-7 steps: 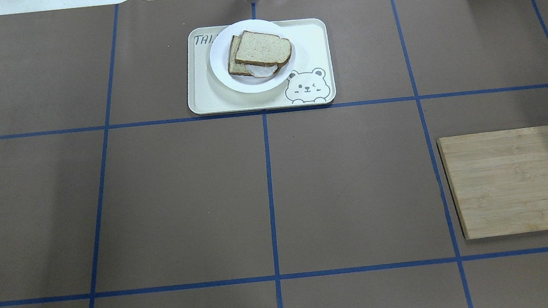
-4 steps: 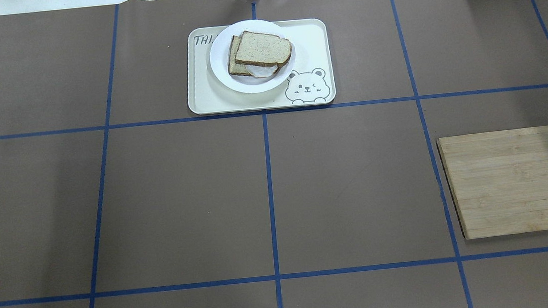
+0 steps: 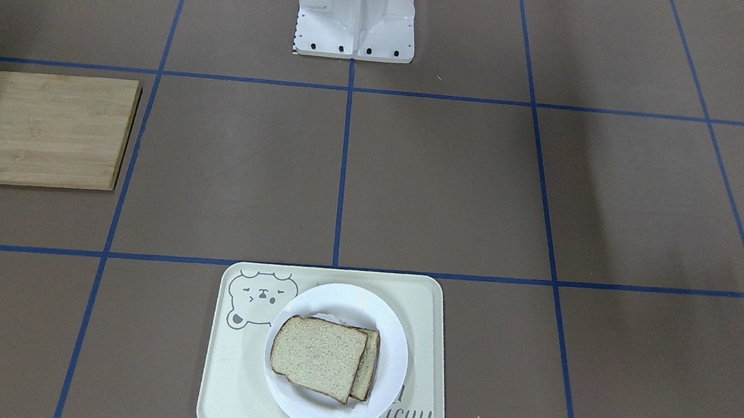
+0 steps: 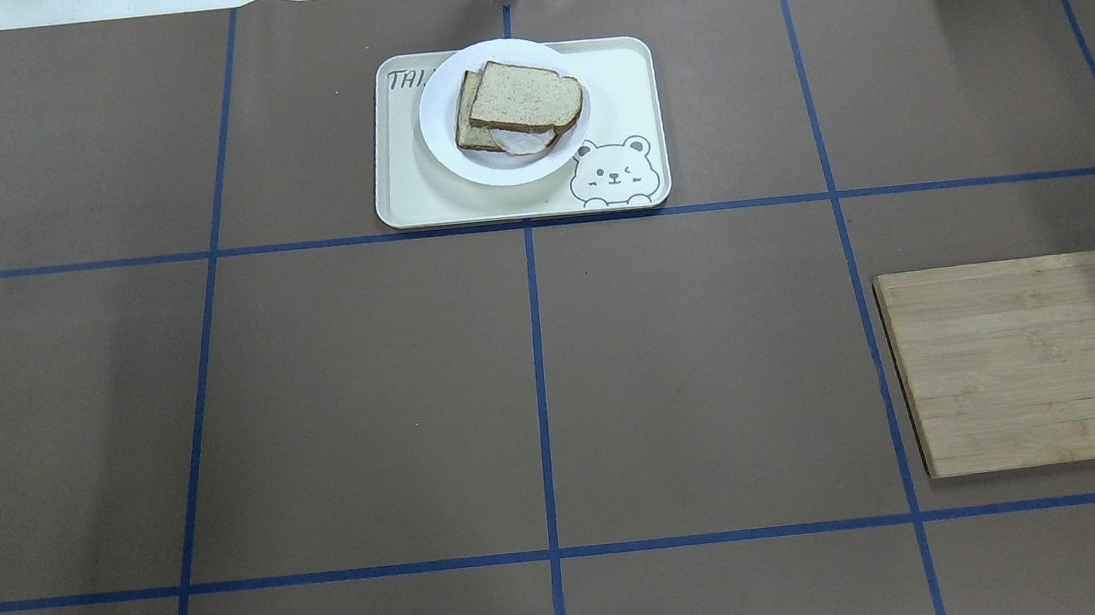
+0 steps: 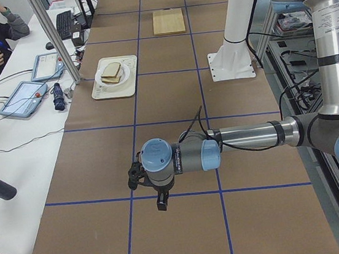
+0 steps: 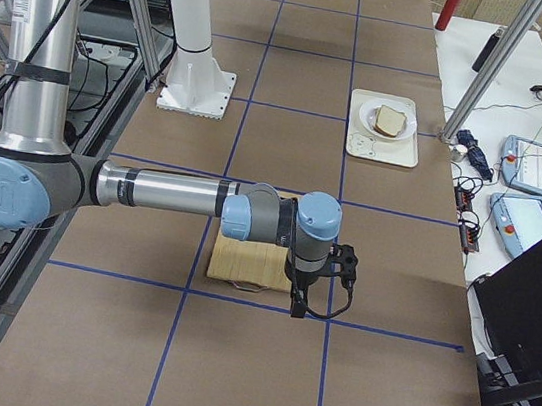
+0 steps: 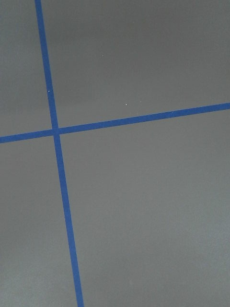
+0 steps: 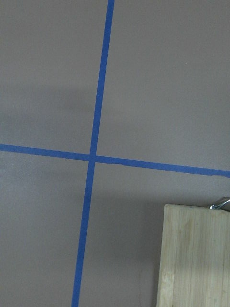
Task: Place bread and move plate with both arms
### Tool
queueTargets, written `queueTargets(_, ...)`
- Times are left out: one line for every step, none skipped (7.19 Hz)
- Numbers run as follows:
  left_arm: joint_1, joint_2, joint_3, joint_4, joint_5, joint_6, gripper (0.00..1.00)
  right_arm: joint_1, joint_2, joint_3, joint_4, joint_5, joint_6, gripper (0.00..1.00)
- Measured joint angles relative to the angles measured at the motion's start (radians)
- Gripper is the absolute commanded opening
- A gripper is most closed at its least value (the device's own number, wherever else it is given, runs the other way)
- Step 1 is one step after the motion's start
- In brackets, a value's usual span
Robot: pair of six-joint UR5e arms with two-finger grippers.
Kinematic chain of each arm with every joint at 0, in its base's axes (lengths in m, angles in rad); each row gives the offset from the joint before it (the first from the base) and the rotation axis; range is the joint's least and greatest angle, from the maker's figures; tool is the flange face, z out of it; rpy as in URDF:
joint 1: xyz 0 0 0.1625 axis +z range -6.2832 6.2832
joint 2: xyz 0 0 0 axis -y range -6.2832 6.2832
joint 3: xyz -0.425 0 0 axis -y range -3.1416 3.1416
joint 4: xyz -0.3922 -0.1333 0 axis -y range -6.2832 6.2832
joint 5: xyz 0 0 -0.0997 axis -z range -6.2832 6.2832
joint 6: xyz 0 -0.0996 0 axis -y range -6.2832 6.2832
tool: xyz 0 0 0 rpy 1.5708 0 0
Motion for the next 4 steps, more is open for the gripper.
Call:
queueTargets(0.0, 0.0, -0.001, 0.0, 0.0, 0.0, 0.98, -0.001, -0.002, 0.0, 0.0, 0.001, -0.001, 1.0)
queueTargets(0.0, 0.0, -0.001, 0.0, 0.0, 0.0, 0.98, -0.001, -0.005, -0.001, 0.001, 0.001, -0.001, 1.0)
queueTargets(0.0, 0.0, 0.0, 0.001, 0.0, -0.001, 0.98, -0.001, -0.006, -0.001, 0.001, 0.0, -0.001, 1.0)
queueTargets(0.0, 0.0, 0.0, 0.001, 0.0, -0.001, 0.98, -0.001, -0.007, -0.001, 0.001, 0.0, -0.001, 1.0)
